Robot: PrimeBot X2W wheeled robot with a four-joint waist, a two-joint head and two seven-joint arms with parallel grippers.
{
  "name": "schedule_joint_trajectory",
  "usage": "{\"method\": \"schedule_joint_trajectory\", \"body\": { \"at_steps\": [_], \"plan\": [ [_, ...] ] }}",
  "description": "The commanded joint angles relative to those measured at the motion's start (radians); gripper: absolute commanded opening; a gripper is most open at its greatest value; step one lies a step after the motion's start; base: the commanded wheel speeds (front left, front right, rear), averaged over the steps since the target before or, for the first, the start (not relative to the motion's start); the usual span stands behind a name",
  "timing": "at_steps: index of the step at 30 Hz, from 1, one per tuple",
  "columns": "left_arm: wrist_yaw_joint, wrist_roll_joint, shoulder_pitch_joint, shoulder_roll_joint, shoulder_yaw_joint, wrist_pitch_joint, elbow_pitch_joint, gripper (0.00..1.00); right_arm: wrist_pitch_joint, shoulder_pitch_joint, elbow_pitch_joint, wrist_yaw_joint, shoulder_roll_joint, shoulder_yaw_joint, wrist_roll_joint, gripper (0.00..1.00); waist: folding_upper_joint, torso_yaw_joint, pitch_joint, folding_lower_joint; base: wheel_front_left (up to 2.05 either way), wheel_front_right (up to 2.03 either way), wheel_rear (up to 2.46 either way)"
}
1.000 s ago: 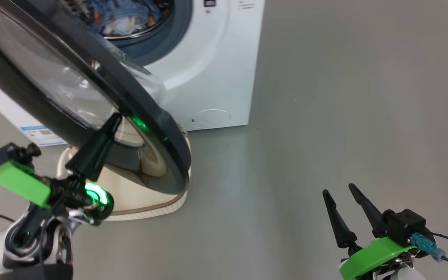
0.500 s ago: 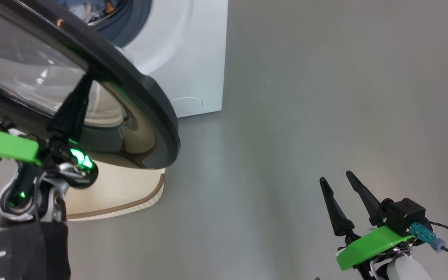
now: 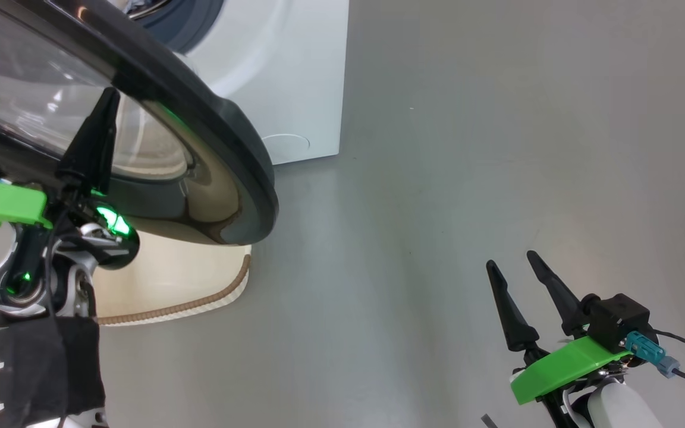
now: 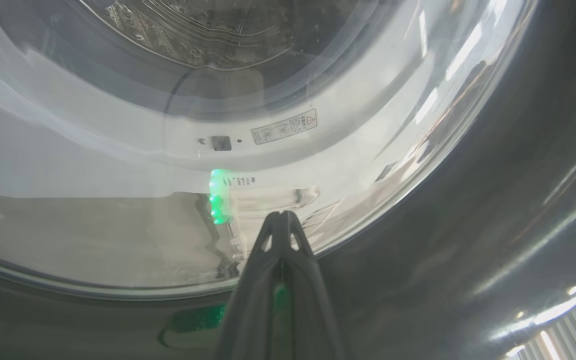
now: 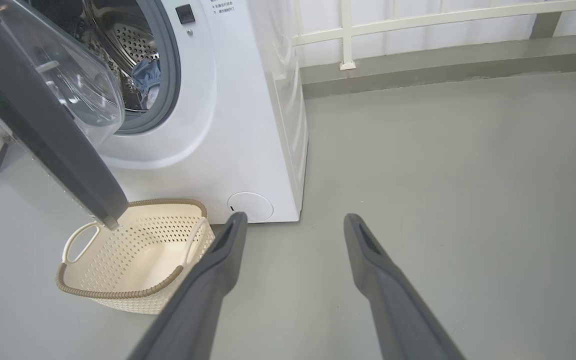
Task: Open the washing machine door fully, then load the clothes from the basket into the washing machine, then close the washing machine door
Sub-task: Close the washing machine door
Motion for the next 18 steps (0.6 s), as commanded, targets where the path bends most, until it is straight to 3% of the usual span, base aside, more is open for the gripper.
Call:
{"method": "schedule_joint_trajectory", "body": {
  "at_steps": [1,18],
  "plan": [
    [-0.007,0.022,-0.02,0.027,0.023,-0.004,-0.022,0.0,-0.005,-0.02,-0.02,0.002,0.003,0.02,0.007,1.0,0.0,0.008,-0.008,0.0,0.0,0.0,0.0],
    [-0.007,0.138,0.149,0.043,0.021,-0.082,-0.182,0.0,-0.005,0.005,-0.014,0.002,0.009,0.04,0.006,1.0,0.0,0.06,-0.134,0.0,0.0,0.0,0.0]
  ]
}}
